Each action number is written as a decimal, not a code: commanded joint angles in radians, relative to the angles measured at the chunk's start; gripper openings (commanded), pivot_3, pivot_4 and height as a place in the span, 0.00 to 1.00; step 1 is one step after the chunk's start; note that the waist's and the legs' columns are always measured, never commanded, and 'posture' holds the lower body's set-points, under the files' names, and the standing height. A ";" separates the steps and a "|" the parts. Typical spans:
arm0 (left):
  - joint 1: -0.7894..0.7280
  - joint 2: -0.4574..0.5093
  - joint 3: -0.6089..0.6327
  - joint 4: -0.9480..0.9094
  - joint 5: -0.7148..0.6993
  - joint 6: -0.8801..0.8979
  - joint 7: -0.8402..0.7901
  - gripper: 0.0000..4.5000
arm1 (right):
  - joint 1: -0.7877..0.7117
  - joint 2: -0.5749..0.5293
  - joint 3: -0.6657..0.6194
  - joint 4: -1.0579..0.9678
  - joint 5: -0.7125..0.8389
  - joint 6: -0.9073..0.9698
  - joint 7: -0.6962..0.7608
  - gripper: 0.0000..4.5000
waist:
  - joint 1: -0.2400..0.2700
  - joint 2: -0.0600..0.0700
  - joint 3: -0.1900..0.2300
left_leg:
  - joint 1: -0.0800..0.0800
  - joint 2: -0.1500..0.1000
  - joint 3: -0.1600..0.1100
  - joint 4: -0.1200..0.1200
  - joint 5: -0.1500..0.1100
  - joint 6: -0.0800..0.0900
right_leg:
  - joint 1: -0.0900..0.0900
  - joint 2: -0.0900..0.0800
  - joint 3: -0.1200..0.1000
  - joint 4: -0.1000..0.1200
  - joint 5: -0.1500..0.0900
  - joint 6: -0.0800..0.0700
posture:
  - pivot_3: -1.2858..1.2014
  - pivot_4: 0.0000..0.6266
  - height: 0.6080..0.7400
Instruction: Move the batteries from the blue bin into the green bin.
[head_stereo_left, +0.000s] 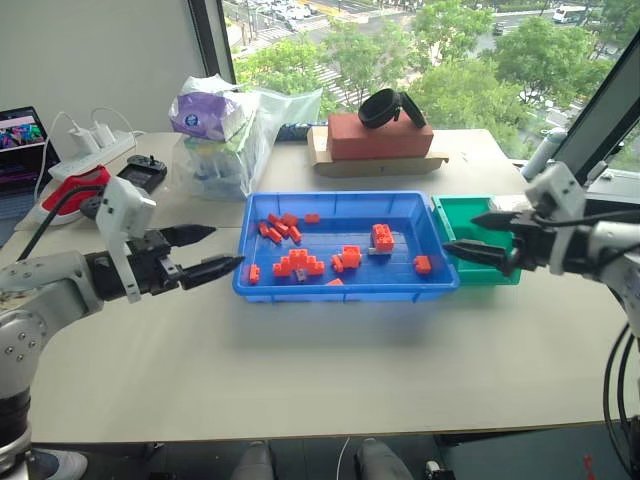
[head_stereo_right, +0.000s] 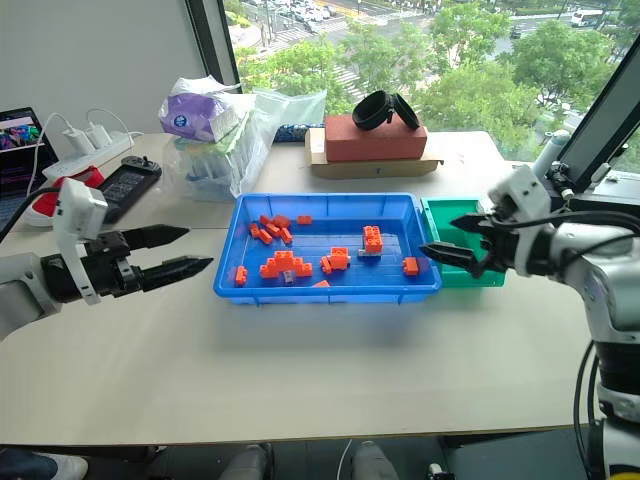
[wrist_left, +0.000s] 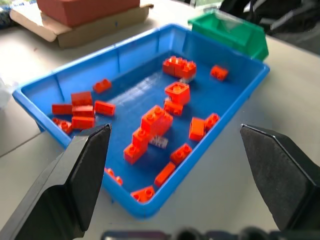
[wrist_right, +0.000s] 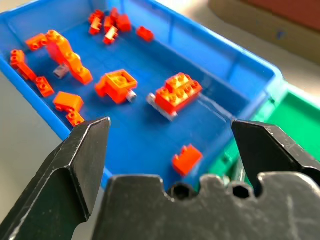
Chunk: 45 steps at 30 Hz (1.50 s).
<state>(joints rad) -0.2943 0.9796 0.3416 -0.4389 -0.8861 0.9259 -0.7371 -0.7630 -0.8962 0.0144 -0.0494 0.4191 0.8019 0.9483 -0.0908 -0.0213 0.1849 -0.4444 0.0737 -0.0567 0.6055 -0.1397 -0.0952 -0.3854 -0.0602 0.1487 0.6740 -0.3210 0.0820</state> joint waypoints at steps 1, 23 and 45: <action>0.004 0.005 -0.001 -0.051 0.057 -0.043 0.031 0.99 | -0.124 0.072 0.133 0.129 -0.110 -0.017 -0.021 1.00 | -0.001 -0.002 0.001 | 0.000 0.000 0.000 0.000 0.000 0.000 | 0.000 0.000 0.000 0.000 0.000 0.000 | 0.52 0.24 1.00; -0.107 -0.101 0.043 -0.105 -0.050 0.043 0.203 0.99 | -0.430 0.477 0.085 0.657 -0.247 0.143 -0.431 1.00 | 0.019 -0.003 0.002 | -0.002 0.000 -0.001 -0.001 0.000 0.000 | -0.003 0.000 -0.002 0.003 0.000 0.000 | 0.52 0.24 1.00; -0.236 0.040 -0.006 -0.037 -0.136 0.103 0.099 1.00 | -0.502 0.577 0.050 1.058 -0.357 -0.161 -0.498 0.71 | -0.010 -0.003 0.002 | -0.002 0.000 -0.002 -0.001 0.000 0.000 | -0.003 0.000 -0.004 0.004 0.000 0.000 | 0.52 0.24 1.00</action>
<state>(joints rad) -0.5148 1.0049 0.3379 -0.4648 -1.0308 1.0476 -0.6278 -1.2344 -0.3196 0.0900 1.0214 0.0616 0.6708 0.4505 -0.1009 -0.0243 0.1869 -0.4460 0.0737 -0.0589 0.6046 -0.1395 -0.0955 -0.3882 -0.0604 0.1449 0.6784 -0.3208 0.0817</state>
